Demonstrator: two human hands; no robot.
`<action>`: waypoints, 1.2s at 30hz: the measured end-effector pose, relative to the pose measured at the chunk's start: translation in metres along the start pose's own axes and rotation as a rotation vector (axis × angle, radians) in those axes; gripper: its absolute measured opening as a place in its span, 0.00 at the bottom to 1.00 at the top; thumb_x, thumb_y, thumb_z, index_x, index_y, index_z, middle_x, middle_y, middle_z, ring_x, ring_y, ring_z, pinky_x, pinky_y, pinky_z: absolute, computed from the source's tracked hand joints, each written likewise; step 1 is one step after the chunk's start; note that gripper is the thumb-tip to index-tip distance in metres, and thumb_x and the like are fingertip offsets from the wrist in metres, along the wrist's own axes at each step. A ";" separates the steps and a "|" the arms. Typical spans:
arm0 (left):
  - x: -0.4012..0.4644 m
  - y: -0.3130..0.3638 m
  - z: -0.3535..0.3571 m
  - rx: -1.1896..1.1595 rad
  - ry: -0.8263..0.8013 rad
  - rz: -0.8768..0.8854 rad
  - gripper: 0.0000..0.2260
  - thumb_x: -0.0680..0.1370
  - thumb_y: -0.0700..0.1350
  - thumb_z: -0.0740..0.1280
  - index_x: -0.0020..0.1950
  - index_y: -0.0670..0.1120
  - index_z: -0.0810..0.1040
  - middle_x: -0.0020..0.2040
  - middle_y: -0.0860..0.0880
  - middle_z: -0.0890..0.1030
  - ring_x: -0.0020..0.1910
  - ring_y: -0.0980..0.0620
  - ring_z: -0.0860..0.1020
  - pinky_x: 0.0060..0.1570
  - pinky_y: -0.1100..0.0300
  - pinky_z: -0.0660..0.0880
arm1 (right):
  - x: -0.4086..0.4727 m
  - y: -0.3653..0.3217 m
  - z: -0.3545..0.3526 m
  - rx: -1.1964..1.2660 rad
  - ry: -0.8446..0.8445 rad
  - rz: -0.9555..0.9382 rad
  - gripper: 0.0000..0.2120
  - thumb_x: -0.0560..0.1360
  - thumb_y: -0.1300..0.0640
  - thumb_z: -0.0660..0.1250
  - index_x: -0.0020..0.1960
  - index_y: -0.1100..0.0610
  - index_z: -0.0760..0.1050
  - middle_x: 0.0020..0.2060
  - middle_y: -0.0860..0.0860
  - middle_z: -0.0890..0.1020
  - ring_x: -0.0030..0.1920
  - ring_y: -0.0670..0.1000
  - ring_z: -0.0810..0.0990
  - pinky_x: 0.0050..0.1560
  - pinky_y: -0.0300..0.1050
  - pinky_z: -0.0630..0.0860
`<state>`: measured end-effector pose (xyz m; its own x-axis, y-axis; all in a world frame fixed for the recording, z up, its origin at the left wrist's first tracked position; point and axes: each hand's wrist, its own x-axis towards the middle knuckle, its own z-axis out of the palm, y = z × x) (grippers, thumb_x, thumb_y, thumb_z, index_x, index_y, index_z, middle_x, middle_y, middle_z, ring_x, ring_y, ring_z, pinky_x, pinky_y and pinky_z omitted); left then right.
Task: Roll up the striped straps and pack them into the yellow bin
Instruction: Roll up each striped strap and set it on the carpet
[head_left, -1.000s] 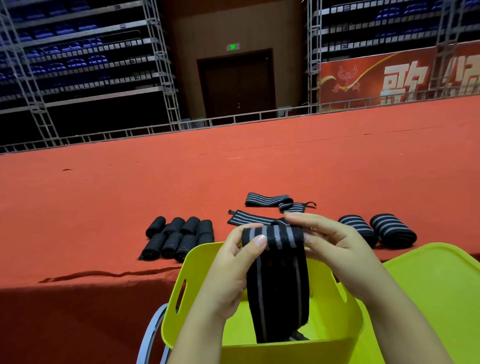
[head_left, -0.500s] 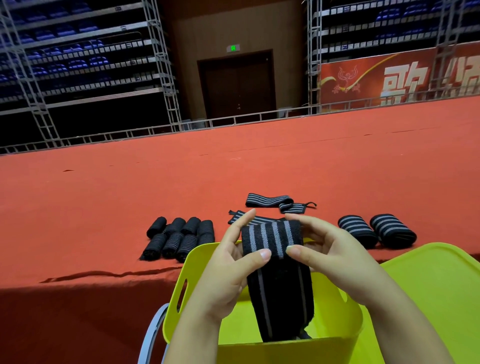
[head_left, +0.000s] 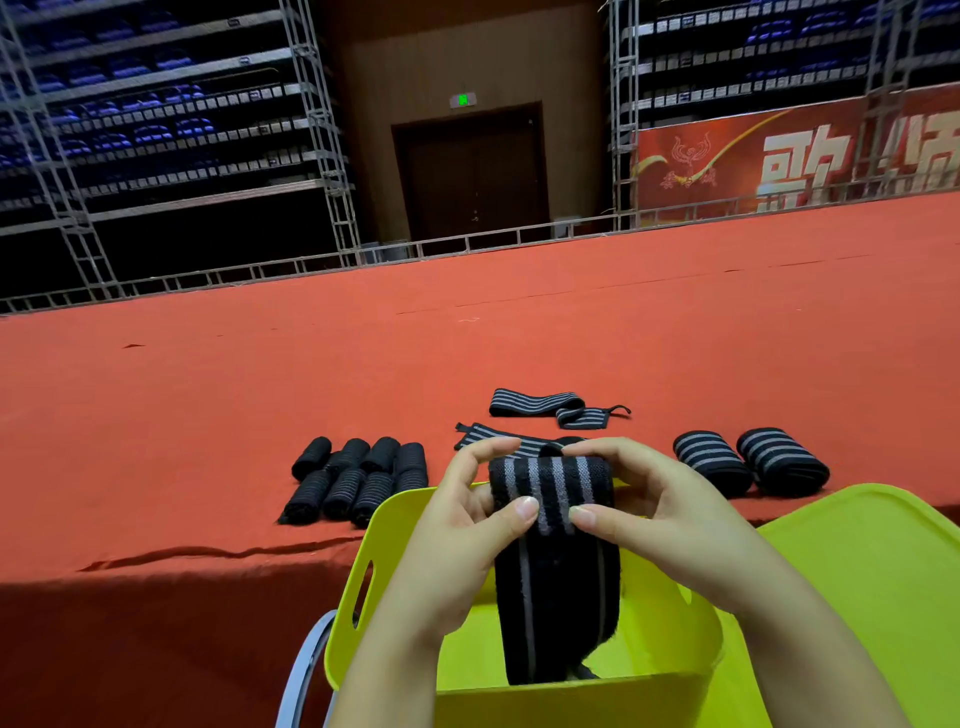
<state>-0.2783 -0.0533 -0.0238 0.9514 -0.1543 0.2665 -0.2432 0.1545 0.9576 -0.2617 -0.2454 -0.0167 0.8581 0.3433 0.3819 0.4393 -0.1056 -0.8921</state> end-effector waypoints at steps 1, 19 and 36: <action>0.000 0.000 0.001 -0.010 0.009 -0.005 0.22 0.71 0.39 0.68 0.64 0.48 0.71 0.48 0.43 0.84 0.47 0.47 0.82 0.45 0.58 0.78 | 0.001 0.000 0.001 -0.017 0.028 -0.022 0.18 0.68 0.57 0.74 0.55 0.43 0.77 0.53 0.44 0.83 0.55 0.46 0.81 0.60 0.52 0.76; 0.003 -0.005 -0.004 0.007 -0.007 -0.199 0.15 0.72 0.47 0.73 0.53 0.40 0.80 0.50 0.41 0.83 0.48 0.47 0.82 0.46 0.55 0.79 | 0.002 -0.003 0.007 0.068 0.324 -0.270 0.25 0.67 0.73 0.73 0.47 0.42 0.81 0.49 0.44 0.84 0.52 0.45 0.82 0.53 0.38 0.77; 0.001 -0.004 0.007 -0.021 0.088 -0.081 0.26 0.63 0.53 0.75 0.59 0.48 0.76 0.51 0.42 0.84 0.48 0.47 0.83 0.49 0.49 0.77 | 0.000 0.005 0.005 0.286 0.090 -0.002 0.22 0.68 0.77 0.66 0.42 0.49 0.81 0.57 0.44 0.80 0.61 0.43 0.78 0.56 0.41 0.76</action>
<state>-0.2779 -0.0608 -0.0272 0.9809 -0.0807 0.1772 -0.1621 0.1653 0.9728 -0.2606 -0.2410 -0.0223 0.8832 0.2576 0.3918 0.3587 0.1668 -0.9184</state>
